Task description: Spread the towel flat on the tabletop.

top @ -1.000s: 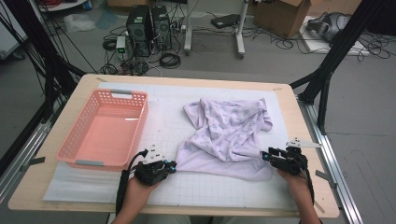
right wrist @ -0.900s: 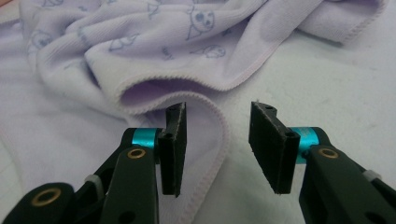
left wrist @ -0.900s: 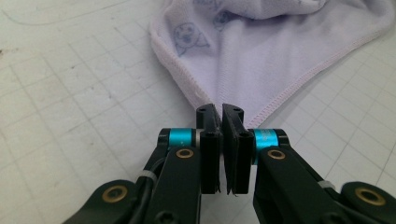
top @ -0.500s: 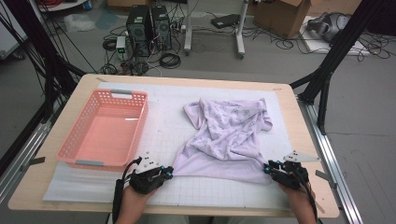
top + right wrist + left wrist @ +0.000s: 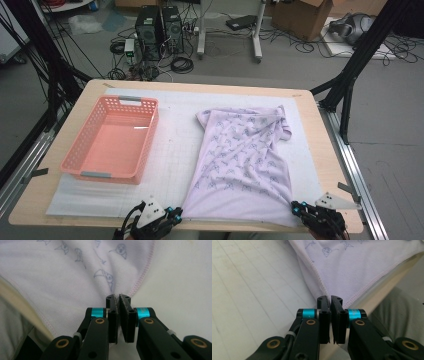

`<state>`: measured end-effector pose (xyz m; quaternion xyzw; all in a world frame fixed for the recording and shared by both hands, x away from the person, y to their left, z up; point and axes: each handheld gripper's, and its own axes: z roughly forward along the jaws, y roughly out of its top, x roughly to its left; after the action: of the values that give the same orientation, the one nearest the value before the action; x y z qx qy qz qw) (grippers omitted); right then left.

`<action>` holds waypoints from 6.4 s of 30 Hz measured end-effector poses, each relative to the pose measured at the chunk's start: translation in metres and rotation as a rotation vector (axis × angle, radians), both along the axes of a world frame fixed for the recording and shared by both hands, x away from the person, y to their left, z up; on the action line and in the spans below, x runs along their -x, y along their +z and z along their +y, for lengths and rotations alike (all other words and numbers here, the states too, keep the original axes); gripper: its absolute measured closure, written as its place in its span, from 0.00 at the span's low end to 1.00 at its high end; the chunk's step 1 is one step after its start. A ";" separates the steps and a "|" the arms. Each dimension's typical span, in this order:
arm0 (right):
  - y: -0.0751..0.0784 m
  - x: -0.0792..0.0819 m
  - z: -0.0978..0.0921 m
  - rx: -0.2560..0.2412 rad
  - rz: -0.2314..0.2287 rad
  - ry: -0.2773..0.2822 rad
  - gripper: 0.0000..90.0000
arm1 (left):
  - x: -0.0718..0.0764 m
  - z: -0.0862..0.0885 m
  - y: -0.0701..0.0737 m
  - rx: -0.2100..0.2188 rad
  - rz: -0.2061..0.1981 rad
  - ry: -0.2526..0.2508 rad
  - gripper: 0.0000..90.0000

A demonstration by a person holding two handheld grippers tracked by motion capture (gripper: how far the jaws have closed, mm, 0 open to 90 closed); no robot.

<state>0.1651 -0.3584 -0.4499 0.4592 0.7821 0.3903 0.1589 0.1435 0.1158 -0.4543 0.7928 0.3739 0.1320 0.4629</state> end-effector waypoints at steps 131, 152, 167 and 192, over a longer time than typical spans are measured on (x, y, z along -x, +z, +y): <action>0.005 -0.056 0.014 0.064 0.013 0.012 0.82 | -0.071 0.017 0.009 -0.011 0.071 0.030 0.96; 0.008 0.005 -0.030 0.008 -0.032 -0.023 0.73 | -0.103 -0.023 0.001 0.045 0.095 0.021 0.61; 0.000 -0.042 -0.013 0.003 0.001 -0.067 0.88 | -0.080 -0.017 0.006 -0.044 0.078 -0.023 0.96; 0.018 -0.039 -0.024 -0.011 -0.086 -0.055 0.71 | -0.145 -0.018 0.013 0.099 0.062 0.084 0.52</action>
<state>0.2046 -0.3825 -0.4315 0.4640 0.7594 0.4097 0.2005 0.2881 0.0975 -0.4411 0.7563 0.4271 0.1081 0.4837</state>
